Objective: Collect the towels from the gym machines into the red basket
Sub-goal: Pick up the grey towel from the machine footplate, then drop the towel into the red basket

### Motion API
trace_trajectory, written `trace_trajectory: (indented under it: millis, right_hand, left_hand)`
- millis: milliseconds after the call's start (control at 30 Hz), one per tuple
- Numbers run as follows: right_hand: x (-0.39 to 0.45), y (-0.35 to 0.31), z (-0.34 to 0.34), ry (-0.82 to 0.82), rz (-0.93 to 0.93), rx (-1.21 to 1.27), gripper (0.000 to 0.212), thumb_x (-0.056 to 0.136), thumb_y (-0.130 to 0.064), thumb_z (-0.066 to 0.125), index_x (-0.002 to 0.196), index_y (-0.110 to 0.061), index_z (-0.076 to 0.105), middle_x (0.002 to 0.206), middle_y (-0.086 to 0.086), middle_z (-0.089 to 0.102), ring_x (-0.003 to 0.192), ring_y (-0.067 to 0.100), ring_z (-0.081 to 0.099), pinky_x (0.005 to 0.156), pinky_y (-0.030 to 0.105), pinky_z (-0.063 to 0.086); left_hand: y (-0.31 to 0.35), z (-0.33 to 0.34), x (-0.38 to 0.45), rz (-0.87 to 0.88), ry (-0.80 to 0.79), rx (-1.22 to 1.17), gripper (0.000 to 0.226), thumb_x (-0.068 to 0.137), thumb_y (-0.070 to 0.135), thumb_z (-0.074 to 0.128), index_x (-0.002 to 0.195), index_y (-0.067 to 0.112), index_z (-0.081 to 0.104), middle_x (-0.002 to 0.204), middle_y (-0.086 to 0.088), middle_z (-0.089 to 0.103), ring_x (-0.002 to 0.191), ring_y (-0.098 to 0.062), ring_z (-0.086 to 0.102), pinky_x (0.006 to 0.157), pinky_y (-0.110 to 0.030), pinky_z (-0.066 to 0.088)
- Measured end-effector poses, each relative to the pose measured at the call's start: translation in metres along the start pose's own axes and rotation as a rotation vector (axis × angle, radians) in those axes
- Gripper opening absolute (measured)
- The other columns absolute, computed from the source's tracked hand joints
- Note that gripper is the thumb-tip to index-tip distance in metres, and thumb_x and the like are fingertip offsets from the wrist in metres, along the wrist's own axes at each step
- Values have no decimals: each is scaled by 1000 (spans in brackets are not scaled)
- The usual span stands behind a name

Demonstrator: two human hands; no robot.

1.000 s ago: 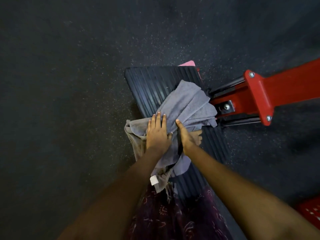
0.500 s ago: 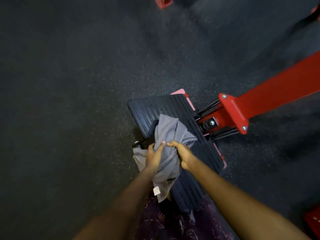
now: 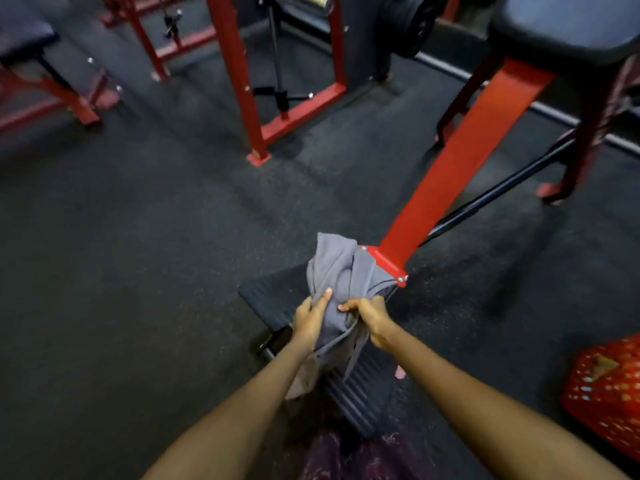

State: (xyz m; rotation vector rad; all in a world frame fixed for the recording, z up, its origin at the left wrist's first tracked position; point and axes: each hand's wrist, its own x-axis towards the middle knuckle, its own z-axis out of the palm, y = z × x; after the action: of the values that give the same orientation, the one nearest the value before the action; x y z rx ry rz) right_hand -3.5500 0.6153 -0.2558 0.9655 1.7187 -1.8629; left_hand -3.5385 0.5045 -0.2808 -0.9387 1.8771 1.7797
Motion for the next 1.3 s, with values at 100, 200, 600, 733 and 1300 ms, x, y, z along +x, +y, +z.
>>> trace_trajectory:
  millis: [100,200,600,733,1300]
  right_hand:
    - [-57,-25,-20,43,-145,-17,44,65,18,67,108,9,64,102,17,68,94,33,65,89,45,54]
    - [-98,-43,-46,95,-199,40,47,66,21,64,111,8,62,108,19,67,102,36,64,91,46,53]
    - [-192,-38,-200,349,-254,257,57,59,17,61,114,9,54,110,25,65,97,38,63,87,46,55]
    - [-210,-10,-270,423,-325,314,65,52,13,65,115,3,52,114,18,64,101,33,62,90,48,54]
    - [-367,48,-463,660,-554,180,57,66,26,53,119,5,53,107,15,62,99,28,58,65,26,48]
  left_hand:
    - [29,3,-48,103,-98,45,45,88,44,59,111,6,64,112,-11,66,105,-25,61,97,-37,48]
    - [53,20,-84,150,-230,23,47,88,45,58,118,9,62,114,-6,65,104,-21,61,97,-36,48]
    - [66,148,-219,461,-451,219,40,92,32,58,117,2,61,116,-12,65,110,-25,59,88,-28,44]
    - [48,195,-274,361,-580,138,40,89,27,61,122,5,59,115,-6,63,105,-20,59,86,-28,43]
    - [-56,313,-453,-415,-888,445,75,92,64,26,145,12,35,155,-12,27,143,-40,19,110,-64,21]
